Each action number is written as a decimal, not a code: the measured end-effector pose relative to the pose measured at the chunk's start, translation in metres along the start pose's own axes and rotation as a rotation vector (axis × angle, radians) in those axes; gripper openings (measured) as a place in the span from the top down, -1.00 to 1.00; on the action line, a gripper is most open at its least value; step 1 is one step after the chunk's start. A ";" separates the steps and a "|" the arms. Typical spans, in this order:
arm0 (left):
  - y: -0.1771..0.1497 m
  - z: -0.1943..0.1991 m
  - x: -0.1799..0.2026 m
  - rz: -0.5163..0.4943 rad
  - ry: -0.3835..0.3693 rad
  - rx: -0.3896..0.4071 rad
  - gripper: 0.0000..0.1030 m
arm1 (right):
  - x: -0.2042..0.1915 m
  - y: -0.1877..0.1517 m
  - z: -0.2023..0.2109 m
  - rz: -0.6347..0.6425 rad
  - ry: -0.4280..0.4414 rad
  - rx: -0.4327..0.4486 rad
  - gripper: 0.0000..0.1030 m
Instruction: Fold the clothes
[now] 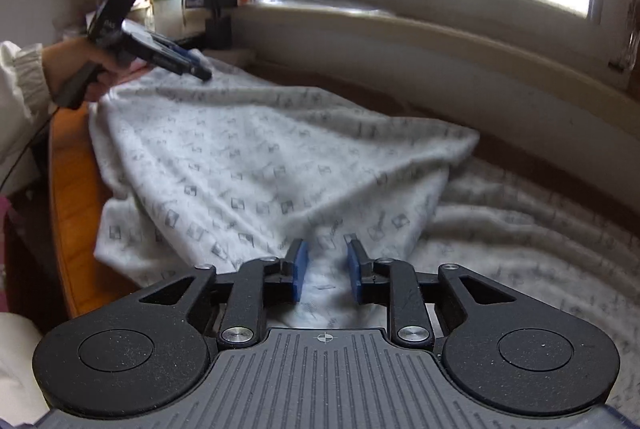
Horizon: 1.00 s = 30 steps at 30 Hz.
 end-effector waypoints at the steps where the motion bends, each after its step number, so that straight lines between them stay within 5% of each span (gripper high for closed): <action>1: 0.001 0.003 -0.007 0.024 -0.012 0.011 0.00 | 0.002 -0.001 0.000 -0.008 0.002 0.002 0.42; 12: 0.002 -0.018 -0.043 0.062 0.017 -0.003 0.02 | 0.006 -0.001 0.003 -0.049 0.037 0.013 0.22; 16: -0.002 -0.014 -0.042 0.051 -0.003 0.011 0.73 | 0.003 -0.002 0.003 -0.031 0.025 0.013 0.21; 17: 0.000 -0.009 -0.043 0.056 0.005 0.035 0.74 | 0.003 -0.002 0.003 -0.028 0.022 0.013 0.21; 19: 0.006 0.004 -0.053 0.146 0.003 0.107 0.75 | 0.003 -0.002 0.003 -0.028 0.020 0.013 0.20; 22: 0.004 0.004 -0.066 0.243 0.022 0.086 0.70 | 0.004 -0.002 0.003 -0.028 0.017 0.012 0.19; 27: 0.003 0.001 -0.071 0.230 0.136 0.046 0.39 | 0.005 -0.002 0.004 -0.030 0.012 0.013 0.17; 30: 0.017 0.008 -0.057 0.236 0.106 0.099 0.18 | 0.005 -0.002 0.004 -0.035 0.014 0.013 0.16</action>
Point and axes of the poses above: each gripper's, at about its wrist camera, not at the fingertips, and z roughly against the way its jaws point, x to its right, y to its top, the point moved 9 cm from there along -z, roughly the way its jaws point, and after that the axes turned 6 degrees about -z, right-handed, at the moved point
